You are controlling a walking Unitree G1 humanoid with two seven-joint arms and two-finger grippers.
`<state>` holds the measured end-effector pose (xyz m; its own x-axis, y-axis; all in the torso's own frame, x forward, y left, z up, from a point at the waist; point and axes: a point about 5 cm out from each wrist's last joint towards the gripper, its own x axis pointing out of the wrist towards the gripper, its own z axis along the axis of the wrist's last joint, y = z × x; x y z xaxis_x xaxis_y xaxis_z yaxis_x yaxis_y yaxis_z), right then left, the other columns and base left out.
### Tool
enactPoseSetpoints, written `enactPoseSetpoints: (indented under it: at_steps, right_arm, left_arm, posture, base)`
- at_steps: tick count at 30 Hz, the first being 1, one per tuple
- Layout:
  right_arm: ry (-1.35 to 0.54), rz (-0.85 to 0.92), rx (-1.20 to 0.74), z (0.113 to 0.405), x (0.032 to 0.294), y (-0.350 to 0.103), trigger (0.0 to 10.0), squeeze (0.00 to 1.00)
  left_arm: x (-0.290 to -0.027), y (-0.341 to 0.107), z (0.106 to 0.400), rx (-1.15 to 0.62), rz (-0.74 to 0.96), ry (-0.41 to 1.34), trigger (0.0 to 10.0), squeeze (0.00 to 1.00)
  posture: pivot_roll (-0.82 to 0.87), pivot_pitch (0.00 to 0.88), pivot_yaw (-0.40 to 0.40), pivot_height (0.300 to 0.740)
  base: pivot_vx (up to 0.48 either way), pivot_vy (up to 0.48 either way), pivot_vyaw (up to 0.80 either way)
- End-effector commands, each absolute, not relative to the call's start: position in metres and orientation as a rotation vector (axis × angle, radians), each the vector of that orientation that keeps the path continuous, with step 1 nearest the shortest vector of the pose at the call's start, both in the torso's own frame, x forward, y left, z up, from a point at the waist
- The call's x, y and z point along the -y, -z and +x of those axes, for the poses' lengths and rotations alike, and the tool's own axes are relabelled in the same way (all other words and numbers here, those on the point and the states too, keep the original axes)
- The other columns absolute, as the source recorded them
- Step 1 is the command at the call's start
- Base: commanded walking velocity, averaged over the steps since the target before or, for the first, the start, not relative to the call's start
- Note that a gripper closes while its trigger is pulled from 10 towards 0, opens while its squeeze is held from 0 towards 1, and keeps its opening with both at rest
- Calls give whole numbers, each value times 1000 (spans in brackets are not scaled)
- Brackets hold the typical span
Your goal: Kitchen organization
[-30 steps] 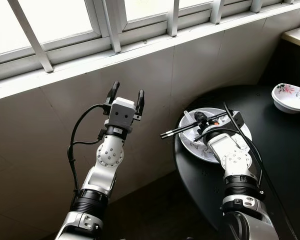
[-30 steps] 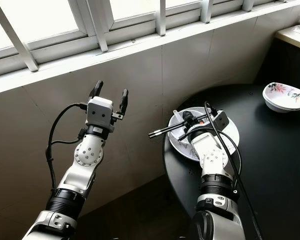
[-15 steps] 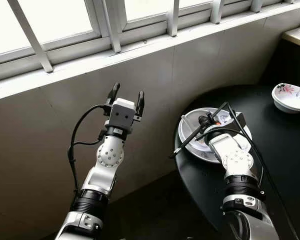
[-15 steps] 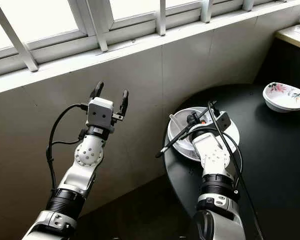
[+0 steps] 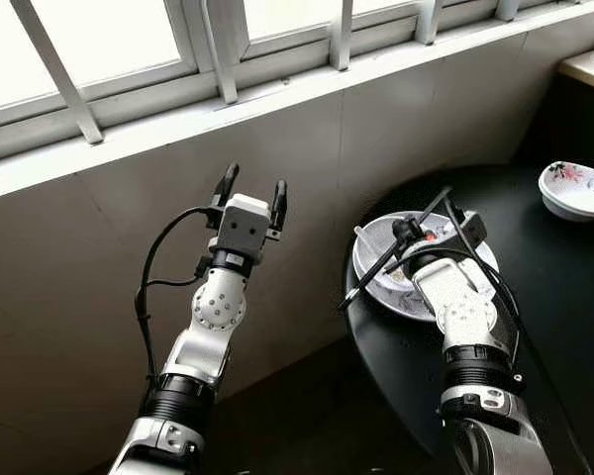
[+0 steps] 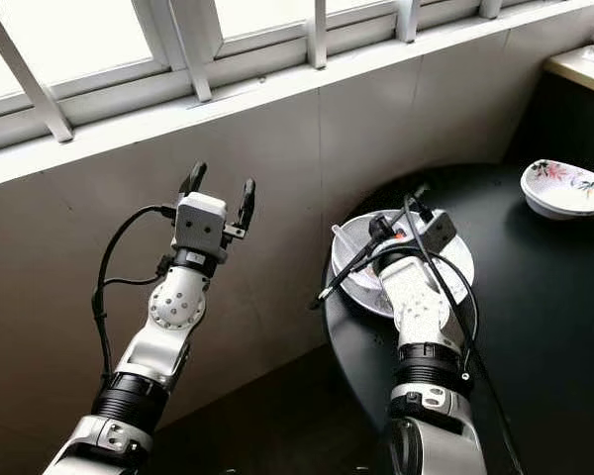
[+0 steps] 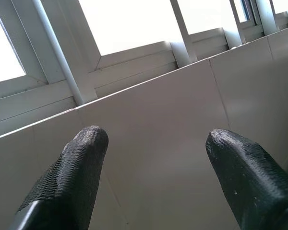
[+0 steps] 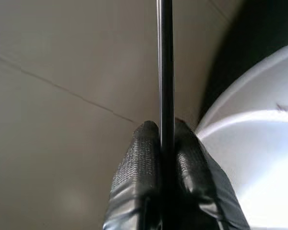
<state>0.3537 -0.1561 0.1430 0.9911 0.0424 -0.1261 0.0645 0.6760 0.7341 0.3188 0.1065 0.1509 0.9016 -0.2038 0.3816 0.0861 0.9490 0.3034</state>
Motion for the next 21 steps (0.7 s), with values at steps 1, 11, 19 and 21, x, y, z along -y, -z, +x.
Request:
enactPoseSetpoints:
  at_steps: [1,11,19,21]
  right_arm:
    - [-13,766,-85,354,154,-153,0,0]
    - [-24,528,105,349,156,-176,0,0]
    - [-74,429,260,344,151,-202,0,0]
    - [-92,406,280,343,148,-205,0,0]
  left_arm:
    - [-106,-149,320,408,301,160,10000,0]
    - [-105,-149,321,403,301,153,10000,0]
    - [-104,-148,321,401,295,149,10000,0]
    - [-104,-148,321,400,293,148,10000,0]
  posture:
    - [-166,0,51,740]
    - [-170,0,46,740]
    - [-175,0,42,740]
    - [-176,0,42,740]
  base:
    - [0,0,0]
    - [0,0,0]
    - [0,0,0]
    - [0,0,0]
